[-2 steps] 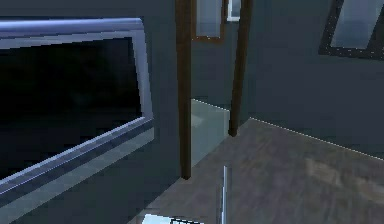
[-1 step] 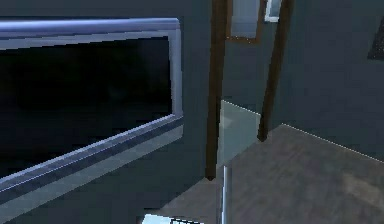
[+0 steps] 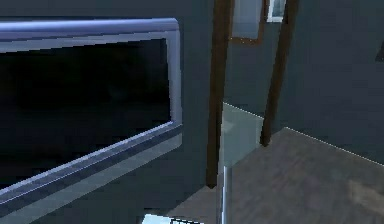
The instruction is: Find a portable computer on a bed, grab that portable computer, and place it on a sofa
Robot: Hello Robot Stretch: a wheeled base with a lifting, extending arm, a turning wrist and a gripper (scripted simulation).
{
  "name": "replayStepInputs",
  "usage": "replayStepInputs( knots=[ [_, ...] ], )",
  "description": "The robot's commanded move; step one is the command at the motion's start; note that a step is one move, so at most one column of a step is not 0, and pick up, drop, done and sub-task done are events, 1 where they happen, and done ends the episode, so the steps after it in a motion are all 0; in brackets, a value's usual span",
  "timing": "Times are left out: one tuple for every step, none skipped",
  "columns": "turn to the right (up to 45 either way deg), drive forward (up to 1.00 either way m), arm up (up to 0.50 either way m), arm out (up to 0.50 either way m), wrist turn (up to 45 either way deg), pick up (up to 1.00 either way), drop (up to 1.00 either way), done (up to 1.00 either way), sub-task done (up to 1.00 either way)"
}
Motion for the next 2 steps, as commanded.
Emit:
replayStepInputs(
  knots=[
    [33.0, 0.00, 0.00, 0.00, 0.0, 0.00, 0.00, 0.00, 0.00],
    [0.0, 1.00, 0.00, 0.00, 0.0, 0.00, 0.00, 0.00, 0.00]
  ],
)
